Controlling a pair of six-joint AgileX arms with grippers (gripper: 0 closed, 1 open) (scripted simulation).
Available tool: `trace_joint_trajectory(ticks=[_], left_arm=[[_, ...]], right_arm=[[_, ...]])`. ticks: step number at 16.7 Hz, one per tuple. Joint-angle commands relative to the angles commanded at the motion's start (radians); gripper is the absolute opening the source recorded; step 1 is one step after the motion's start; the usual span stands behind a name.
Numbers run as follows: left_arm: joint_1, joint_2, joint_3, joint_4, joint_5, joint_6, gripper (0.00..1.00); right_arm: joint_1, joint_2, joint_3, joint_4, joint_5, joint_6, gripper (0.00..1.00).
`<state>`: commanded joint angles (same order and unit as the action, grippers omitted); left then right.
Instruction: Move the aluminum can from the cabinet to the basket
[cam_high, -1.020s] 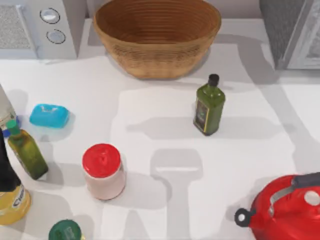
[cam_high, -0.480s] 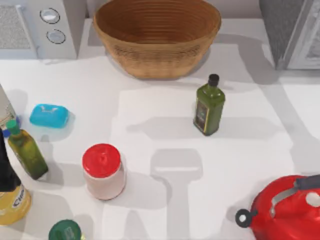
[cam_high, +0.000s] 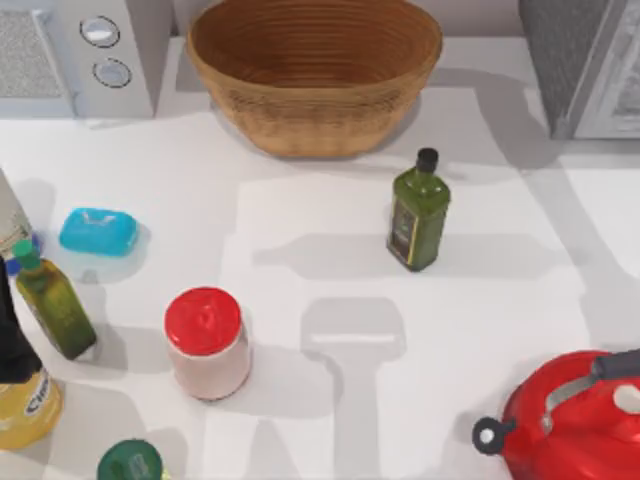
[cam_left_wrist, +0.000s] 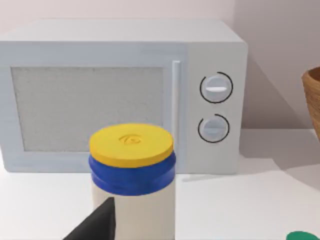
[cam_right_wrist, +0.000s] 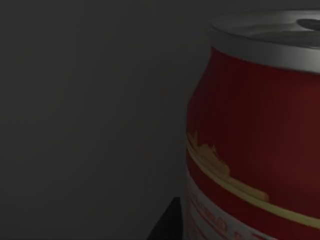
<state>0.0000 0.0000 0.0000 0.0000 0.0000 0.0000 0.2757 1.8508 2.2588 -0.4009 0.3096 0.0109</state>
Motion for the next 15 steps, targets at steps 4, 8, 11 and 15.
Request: trace_joint_trajectory(ticks=[4, 8, 11, 15], left_arm=[[0.000, 0.000, 0.000, 0.000, 0.000, 0.000, 1.00], [0.000, 0.000, 0.000, 0.000, 0.000, 0.000, 1.00], [0.000, 0.000, 0.000, 0.000, 0.000, 0.000, 1.00], [0.000, 0.000, 0.000, 0.000, 0.000, 0.000, 1.00]], right_arm=[[0.000, 0.000, 0.000, 0.000, 0.000, 0.000, 0.00], [0.000, 0.000, 0.000, 0.000, 0.000, 0.000, 0.00], [0.002, -0.001, -0.001, 0.000, 0.000, 0.001, 0.00], [0.044, -0.072, -0.023, -0.051, 0.044, -0.002, 0.00]])
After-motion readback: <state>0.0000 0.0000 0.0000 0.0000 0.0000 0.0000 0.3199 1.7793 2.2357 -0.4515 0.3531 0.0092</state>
